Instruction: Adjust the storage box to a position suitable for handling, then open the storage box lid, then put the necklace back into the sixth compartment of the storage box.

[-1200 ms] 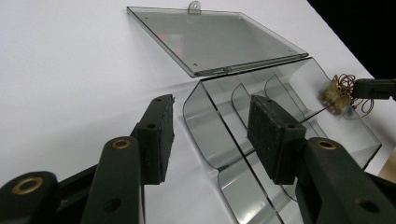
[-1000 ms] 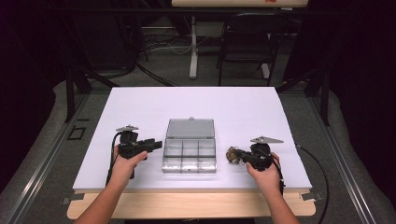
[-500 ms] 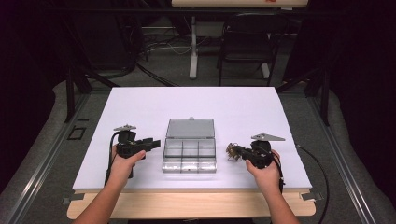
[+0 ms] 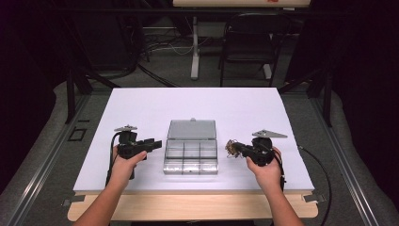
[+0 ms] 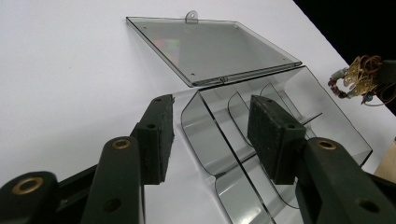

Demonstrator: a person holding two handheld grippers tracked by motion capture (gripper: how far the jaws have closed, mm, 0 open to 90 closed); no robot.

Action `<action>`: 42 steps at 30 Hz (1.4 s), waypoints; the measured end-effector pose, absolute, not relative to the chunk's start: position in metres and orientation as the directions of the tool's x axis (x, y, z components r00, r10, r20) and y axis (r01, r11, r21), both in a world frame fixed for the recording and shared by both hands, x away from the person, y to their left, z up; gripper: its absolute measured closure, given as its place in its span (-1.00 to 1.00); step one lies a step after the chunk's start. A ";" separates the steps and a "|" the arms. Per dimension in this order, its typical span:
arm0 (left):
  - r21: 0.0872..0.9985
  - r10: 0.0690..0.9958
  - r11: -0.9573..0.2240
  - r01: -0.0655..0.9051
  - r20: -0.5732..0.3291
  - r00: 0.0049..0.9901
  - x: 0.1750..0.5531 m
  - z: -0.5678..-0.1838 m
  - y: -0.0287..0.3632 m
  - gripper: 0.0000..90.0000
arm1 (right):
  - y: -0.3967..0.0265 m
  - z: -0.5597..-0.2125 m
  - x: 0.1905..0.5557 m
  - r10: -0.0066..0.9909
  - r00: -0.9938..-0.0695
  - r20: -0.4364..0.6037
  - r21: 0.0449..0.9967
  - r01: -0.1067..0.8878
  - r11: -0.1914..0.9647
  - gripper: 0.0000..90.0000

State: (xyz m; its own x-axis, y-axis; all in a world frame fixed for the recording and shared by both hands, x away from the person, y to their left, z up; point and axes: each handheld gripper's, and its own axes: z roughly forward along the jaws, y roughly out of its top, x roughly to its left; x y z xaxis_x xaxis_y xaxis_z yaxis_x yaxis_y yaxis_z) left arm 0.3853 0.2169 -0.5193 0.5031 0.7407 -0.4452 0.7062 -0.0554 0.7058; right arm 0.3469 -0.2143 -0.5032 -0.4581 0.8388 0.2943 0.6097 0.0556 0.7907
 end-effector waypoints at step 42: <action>0.716 0.757 -0.041 0.697 -0.434 0.489 0.382 -0.517 0.225 0.13 | -0.161 -0.461 0.359 0.764 -0.596 0.246 0.822 0.546 0.160 0.98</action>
State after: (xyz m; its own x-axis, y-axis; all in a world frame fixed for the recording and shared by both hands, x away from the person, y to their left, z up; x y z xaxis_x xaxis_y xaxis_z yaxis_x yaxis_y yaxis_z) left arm 0.3820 0.2245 -0.5174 0.4890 0.7568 -0.4338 0.6974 -0.0405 0.7155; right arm 0.3590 -0.1608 -0.4613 -0.5958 0.7645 0.2463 0.5458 0.1603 0.8224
